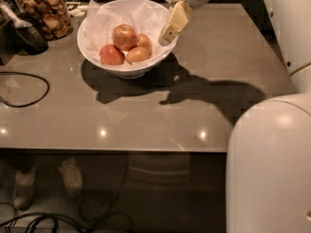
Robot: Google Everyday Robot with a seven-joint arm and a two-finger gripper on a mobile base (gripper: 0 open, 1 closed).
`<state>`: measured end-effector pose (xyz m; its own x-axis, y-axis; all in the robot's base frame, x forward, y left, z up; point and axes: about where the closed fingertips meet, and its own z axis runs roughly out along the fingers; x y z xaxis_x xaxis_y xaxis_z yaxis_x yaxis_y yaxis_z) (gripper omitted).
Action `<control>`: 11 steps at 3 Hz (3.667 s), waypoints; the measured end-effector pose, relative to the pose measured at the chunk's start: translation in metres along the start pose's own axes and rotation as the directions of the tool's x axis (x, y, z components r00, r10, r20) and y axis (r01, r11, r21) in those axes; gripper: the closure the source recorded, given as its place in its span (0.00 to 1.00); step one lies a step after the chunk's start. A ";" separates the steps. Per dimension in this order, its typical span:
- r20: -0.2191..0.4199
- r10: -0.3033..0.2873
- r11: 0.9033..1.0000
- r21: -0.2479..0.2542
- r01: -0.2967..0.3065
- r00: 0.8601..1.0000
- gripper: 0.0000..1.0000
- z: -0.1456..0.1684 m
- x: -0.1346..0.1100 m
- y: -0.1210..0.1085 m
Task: Pick apple from white bowl
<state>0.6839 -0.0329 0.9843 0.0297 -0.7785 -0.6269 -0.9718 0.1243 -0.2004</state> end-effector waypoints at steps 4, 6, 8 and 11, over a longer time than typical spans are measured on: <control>0.089 0.012 1.000 -0.026 -0.010 0.996 0.00 0.039 -0.019 -0.026; 0.114 0.003 1.000 -0.025 0.000 0.993 0.00 0.055 -0.034 -0.032; 0.127 0.019 0.999 -0.051 -0.013 0.992 0.00 0.066 -0.037 -0.033; 0.144 0.056 0.994 -0.101 -0.042 0.988 0.00 0.084 -0.031 -0.034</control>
Offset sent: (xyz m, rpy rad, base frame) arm 0.0165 0.0135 -0.0013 0.0659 -0.0345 0.0204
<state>0.7355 0.0388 0.9472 0.0081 -0.6737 -0.7390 -0.9909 0.0941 -0.0966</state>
